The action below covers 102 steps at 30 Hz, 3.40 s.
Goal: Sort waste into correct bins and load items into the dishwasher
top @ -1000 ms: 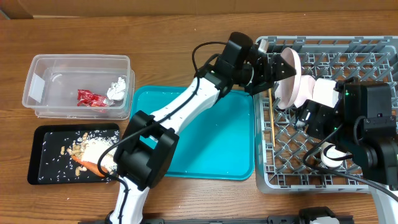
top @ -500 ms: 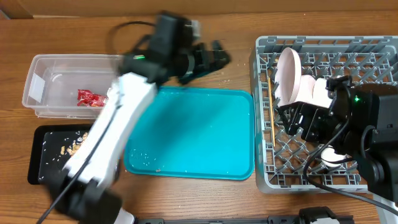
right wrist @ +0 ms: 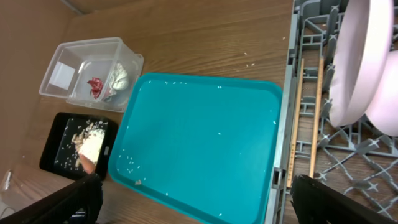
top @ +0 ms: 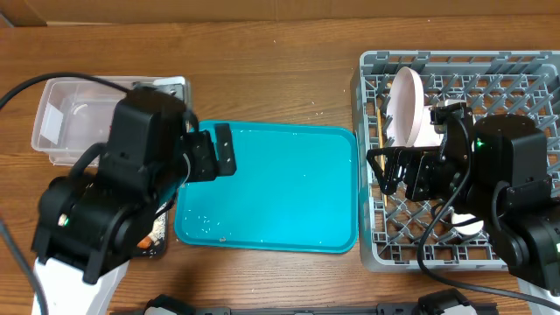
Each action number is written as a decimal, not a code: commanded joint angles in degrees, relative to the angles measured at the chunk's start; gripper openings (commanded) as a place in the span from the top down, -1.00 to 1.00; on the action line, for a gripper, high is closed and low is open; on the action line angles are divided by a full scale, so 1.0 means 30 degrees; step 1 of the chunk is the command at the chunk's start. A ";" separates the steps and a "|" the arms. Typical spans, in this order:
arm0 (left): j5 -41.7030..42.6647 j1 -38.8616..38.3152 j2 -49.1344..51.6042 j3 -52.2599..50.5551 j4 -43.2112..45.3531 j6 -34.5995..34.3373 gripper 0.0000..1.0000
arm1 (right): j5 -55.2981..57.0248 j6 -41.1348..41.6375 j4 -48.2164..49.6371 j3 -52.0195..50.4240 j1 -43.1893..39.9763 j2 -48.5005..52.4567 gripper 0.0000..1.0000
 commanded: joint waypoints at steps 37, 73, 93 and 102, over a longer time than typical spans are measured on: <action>-0.1173 -0.0109 0.2346 0.0087 -0.0036 0.0430 -1.00 | 0.2426 -0.4495 1.2029 -1.5089 -0.3133 -1.2437 -1.00; -0.1173 -0.0102 0.3330 0.0087 -0.0044 0.0430 -1.00 | 0.2433 -0.4495 2.1478 -2.6352 -0.3665 -1.9322 -1.00; -0.3665 -0.0102 0.2878 -0.0168 -0.0044 0.0437 -1.00 | 0.2433 -0.4495 2.1478 -2.6352 -0.3665 -1.9322 -1.00; -0.4022 0.1042 0.0219 -0.3621 0.4758 0.1056 -0.99 | 0.2433 -0.4495 2.1478 -2.6352 -0.3665 -1.9322 -1.00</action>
